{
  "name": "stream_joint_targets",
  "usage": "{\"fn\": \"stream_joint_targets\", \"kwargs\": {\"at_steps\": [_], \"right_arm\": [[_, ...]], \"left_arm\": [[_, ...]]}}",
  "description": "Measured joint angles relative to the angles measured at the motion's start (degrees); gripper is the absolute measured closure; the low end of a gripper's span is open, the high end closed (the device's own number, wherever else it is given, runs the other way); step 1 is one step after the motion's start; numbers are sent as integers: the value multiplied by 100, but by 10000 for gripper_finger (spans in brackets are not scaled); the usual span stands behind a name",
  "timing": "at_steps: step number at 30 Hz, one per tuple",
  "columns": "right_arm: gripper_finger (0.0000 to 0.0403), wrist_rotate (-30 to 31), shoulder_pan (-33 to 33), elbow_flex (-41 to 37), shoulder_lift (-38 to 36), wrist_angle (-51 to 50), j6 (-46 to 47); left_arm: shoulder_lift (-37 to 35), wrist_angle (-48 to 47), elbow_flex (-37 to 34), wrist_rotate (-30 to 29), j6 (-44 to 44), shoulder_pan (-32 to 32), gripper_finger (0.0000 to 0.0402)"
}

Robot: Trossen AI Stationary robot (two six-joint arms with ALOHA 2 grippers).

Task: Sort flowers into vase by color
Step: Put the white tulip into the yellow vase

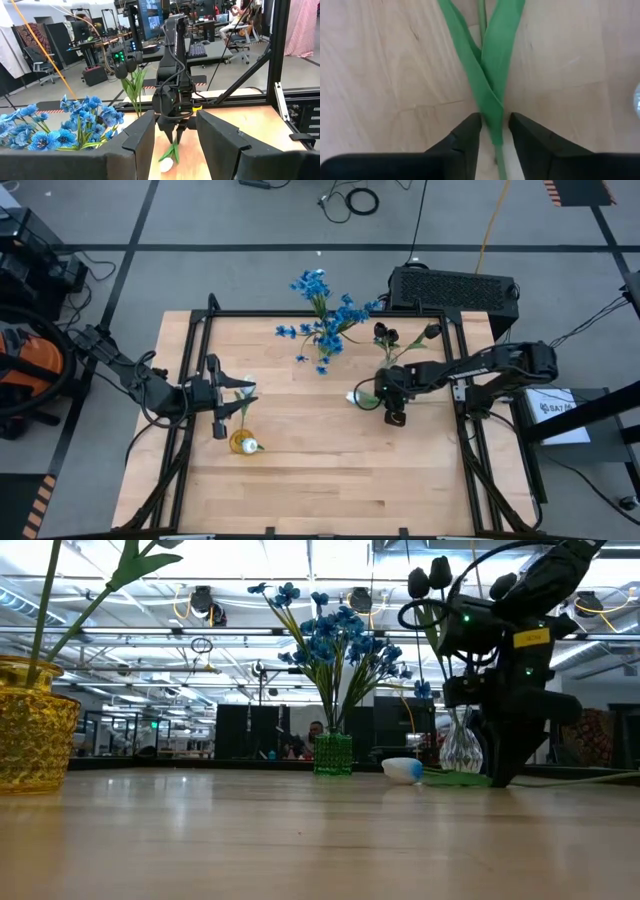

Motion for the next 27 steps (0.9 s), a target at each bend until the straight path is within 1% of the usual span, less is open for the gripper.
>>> {"fn": "stream_joint_targets", "kwargs": {"at_steps": [2, 5, 7, 10, 13, 16, 23, 27], "right_arm": [[284, 23, -2, 88, -11, -106, -41], [285, 49, -2, 291, -42, -176, -33], [294, 60, -2, 395, -45, -312, 50], [316, 317, -9, 436, -30, -566, 238], [328, 361, -26, 437, -14, -823, 374], [322, 365, -18, 437, -14, -827, 386], [292, 371, -20, 434, 22, -825, 307], [289, 360, -10, 295, 152, -644, 361]], "left_arm": [[0, -11, 0, 1, 0, 0, 249], [0, -20, 0, 1, 0, 0, 249], [0, -26, 0, 1, 0, 0, 249], [0, -24, 0, 1, -2, 0, 249], [0, -26, 0, 1, -2, 0, 249], [0, -26, 0, 1, 0, 0, 249], [0, -25, 0, 1, 0, 0, 249], [0, -26, 0, 1, 0, 0, 249]]}}
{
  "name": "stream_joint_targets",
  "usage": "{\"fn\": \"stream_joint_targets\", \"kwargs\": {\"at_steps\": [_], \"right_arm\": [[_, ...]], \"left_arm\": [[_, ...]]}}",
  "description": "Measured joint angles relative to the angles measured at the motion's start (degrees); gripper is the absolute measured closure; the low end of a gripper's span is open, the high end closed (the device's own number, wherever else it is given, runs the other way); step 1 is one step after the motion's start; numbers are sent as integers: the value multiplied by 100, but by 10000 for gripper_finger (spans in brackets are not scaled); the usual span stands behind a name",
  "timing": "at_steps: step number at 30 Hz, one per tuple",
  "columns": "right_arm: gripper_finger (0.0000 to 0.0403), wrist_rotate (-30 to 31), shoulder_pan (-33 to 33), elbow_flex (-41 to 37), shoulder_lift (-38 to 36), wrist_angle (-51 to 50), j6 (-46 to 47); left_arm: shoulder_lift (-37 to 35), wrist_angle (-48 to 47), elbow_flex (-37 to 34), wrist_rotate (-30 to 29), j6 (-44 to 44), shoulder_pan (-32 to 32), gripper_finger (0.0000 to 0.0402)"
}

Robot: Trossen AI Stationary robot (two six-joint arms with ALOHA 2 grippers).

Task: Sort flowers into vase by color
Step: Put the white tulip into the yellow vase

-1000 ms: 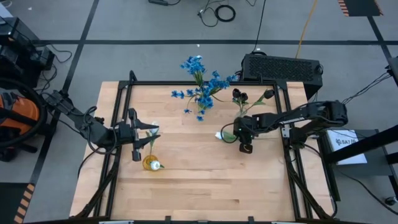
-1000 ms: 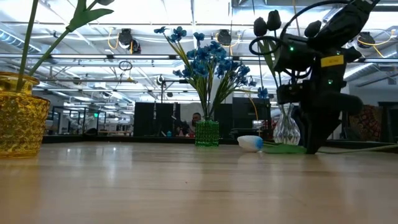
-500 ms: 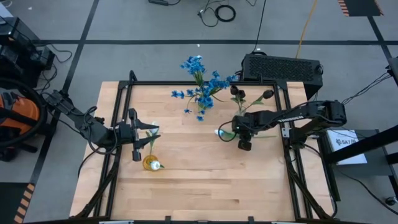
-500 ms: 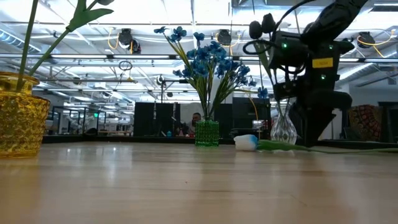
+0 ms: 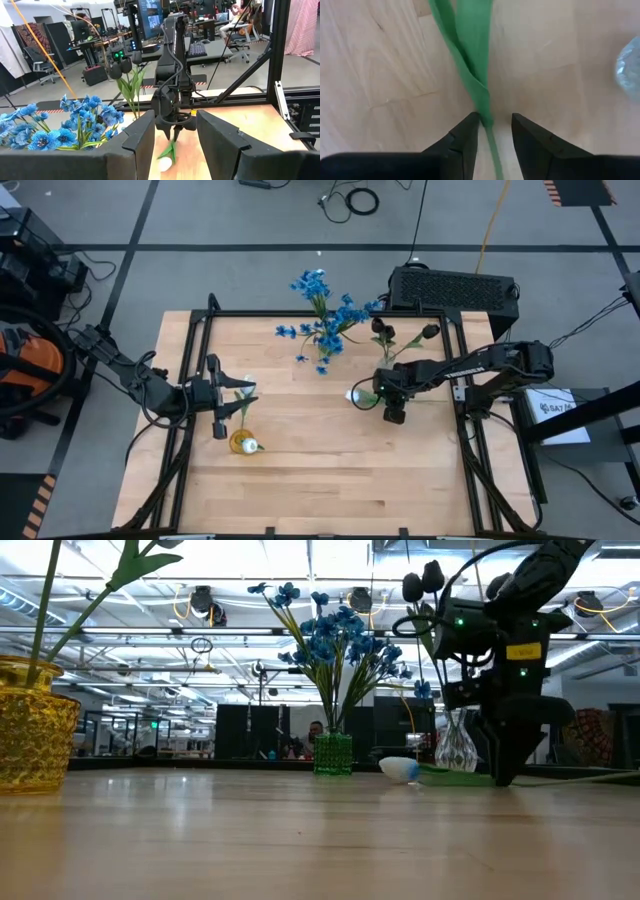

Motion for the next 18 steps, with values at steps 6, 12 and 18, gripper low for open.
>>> {"fn": "stream_joint_targets", "kwargs": {"at_steps": [6, 12, 18], "right_arm": [[323, -60, 2, -34, 86, 77, 49], [394, -99, 29, -40, 47, 59, 82], [397, -10, 424, 67, -128, -218, 263]], "left_arm": [[0, 0, 0, 0, 0, 0, 249], [0, -2, 0, 0, 2, 0, 249], [0, -4, 0, 0, 2, 0, 249]]}}
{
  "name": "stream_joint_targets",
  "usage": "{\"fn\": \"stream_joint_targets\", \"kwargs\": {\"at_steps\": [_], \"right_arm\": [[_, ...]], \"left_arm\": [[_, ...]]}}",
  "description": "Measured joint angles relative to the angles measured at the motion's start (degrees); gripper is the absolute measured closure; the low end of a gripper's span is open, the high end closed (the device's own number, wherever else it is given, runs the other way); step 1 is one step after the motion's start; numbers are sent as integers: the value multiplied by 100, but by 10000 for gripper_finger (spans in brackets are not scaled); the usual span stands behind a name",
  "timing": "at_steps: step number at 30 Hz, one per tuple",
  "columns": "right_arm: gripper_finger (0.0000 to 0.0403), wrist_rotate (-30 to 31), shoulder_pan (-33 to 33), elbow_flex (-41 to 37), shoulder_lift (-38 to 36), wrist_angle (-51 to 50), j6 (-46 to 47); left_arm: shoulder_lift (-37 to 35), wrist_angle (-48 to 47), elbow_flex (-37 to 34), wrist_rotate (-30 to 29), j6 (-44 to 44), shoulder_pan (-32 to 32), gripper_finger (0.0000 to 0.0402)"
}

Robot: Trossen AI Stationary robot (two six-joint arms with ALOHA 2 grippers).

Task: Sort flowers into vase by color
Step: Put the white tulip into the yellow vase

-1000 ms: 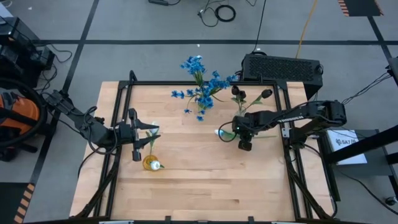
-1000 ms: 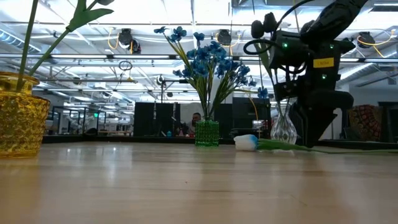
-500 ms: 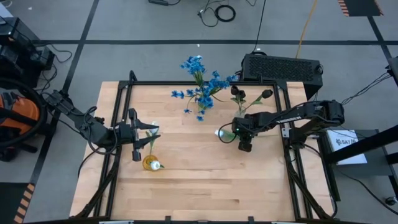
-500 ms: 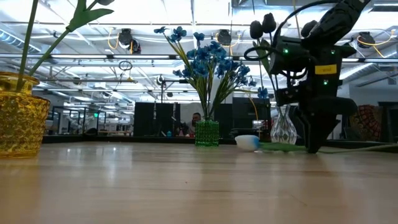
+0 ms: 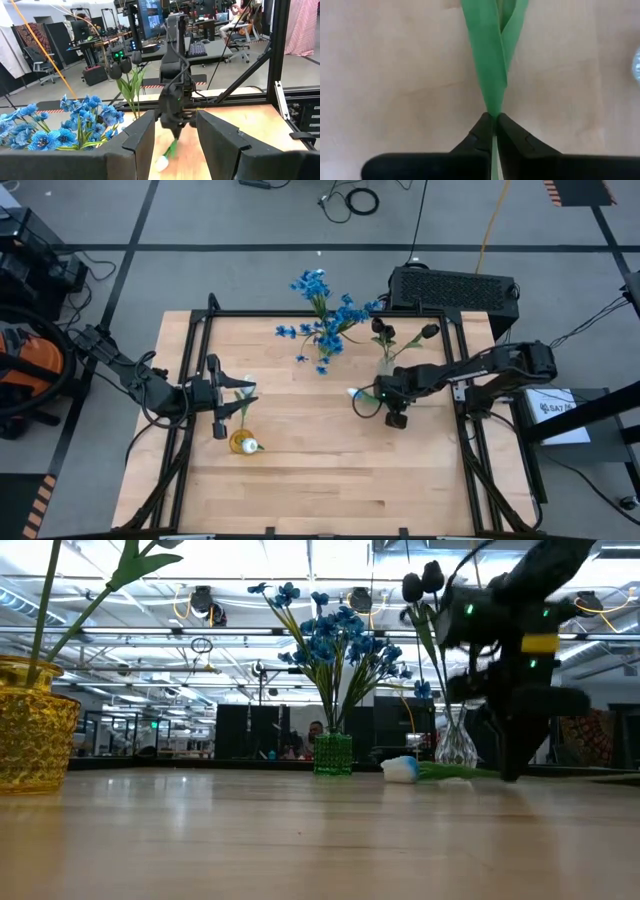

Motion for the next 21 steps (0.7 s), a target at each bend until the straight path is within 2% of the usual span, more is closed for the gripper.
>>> {"fn": "stream_joint_targets", "kwargs": {"at_steps": [6, 10, 13, 16, 21], "right_arm": [[401, -40, 632, 353, -615, -132, 209], [402, -36, 1108, 575, -1050, 324, 305], [402, -37, 1460, 583, -1309, 1179, 301], [402, -16, 1798, 586, -1459, 2443, 194], [401, -20, 2242, 586, -1483, 4484, -609]], "left_arm": [[0, 2, 0, 0, -2, 0, 249], [6, 21, 0, 40, -31, 0, 249], [66, 146, -2, 60, -32, 7, 249], [185, 510, -4, -267, 31, 55, 249], [486, 1149, -7, -356, 400, 166, 249]]}}
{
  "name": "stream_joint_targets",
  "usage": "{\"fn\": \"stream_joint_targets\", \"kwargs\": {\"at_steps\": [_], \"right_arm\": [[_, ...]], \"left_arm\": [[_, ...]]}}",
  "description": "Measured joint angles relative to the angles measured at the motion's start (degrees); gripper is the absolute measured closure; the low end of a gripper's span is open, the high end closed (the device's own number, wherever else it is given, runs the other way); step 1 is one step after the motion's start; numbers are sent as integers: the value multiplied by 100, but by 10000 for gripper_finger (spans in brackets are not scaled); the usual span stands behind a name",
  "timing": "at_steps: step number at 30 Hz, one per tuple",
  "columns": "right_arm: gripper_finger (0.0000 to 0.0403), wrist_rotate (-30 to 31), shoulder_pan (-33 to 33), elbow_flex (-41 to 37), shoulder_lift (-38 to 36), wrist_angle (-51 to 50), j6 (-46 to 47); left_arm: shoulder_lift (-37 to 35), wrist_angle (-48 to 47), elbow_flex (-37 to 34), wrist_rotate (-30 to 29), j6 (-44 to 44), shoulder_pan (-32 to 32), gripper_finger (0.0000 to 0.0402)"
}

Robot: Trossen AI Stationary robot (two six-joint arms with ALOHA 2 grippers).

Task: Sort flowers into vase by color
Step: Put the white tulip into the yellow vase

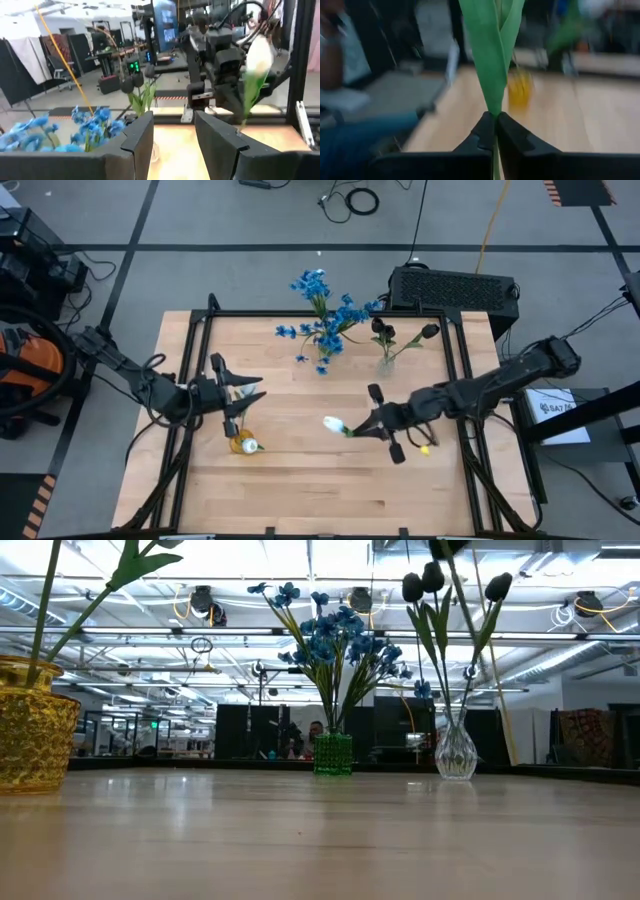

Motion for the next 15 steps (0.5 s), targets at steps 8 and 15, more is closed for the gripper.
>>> {"fn": "stream_joint_targets", "kwargs": {"at_steps": [8, 15], "right_arm": [[400, 186, 224, 6, 102, 2251, -282], [399, 492, 288, 7, 120, 2772, -472]], "left_arm": [[701, 1959, 23, 17, 972, -1, 249], [1776, 1894, 735, 239, 1116, 0, 249]]}}
